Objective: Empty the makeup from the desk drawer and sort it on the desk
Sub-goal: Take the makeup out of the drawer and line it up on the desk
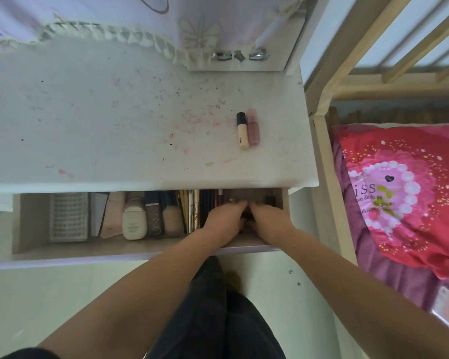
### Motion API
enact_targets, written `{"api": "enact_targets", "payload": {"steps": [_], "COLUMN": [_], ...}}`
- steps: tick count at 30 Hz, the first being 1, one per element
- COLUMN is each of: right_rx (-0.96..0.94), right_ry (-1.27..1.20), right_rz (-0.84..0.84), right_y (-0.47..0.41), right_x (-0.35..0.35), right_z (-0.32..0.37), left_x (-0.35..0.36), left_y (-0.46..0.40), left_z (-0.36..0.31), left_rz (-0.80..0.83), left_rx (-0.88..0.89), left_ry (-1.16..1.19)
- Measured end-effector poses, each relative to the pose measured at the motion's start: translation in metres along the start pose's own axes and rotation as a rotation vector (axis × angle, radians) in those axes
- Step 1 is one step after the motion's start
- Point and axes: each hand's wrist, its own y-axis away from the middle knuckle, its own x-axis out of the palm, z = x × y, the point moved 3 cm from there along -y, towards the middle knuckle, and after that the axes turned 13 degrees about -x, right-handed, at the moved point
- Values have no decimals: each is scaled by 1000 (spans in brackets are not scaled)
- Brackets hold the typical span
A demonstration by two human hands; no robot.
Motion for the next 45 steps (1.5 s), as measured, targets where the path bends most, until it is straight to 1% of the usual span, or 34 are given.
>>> {"api": "enact_targets", "payload": {"steps": [2, 6, 9, 11, 13, 14, 16, 18, 22, 25, 27, 30, 31, 32, 34, 36, 37, 38, 39, 40, 42, 45], "right_rx": [-22, -12, -7, 10, 63, 92, 136, 148, 97, 105, 112, 88, 62, 37, 4, -25, -13, 3, 15, 16, 44, 67], "right_ry": [-83, -432, -728, -837, -790, -756, -696, -608, -474, -468, -498, -482, -469, -470, -431, -269, -166, -41, 94, 208, 337, 462], "right_rz": [-35, -193, -293, -427, -553, -575, -547, -516, -587, -584, -590, -686, -680, -628, -406, -154, -48, 23, 52, 31, -21, 53], "right_y": [5, 19, 22, 9, -10, -21, -42, -58, -72, -70, -60, -20, -4, 11, 27, 24, 18, 12, 5, -3, -15, -22], "right_x": [-8, -60, -112, -145, -167, -173, -175, -173, -174, -170, -166, -157, -147, -132, -93, -50, -31, -17, -7, 0, 5, 9], "right_z": [-1, -5, -7, -21, -43, -52, -66, -68, -61, -62, -63, -54, -47, -38, -21, -14, -12, -10, -10, -12, -15, -23], "left_x": [-7, -55, -110, -143, -163, -169, -170, -166, -161, -159, -159, -146, -134, -116, -73, -33, -18, -8, -2, 2, 5, 11], "left_y": [4, 23, 23, 3, -25, -39, -62, -77, -91, -90, -76, -26, -6, 12, 33, 31, 23, 12, 2, -7, -19, -24], "left_z": [0, -7, -9, -2, 5, 7, 7, 3, -3, -4, -2, 3, 4, 5, 7, 11, 14, 16, 17, 16, 14, 15], "left_rz": [35, 10, -87, -192, -270, -285, -285, -286, -363, -366, -371, -403, -350, -254, -24, 118, 139, 123, 88, 54, 39, 84], "left_rx": [6, 37, 25, -29, -110, -149, -207, -228, -221, -208, -182, -79, -43, -10, 60, 78, 51, 12, -33, -81, -174, -227], "left_ry": [100, 356, 531, 634, 672, 654, 583, 552, 535, 527, 540, 549, 524, 476, 280, 36, -54, -111, -154, -194, -270, -343]}}
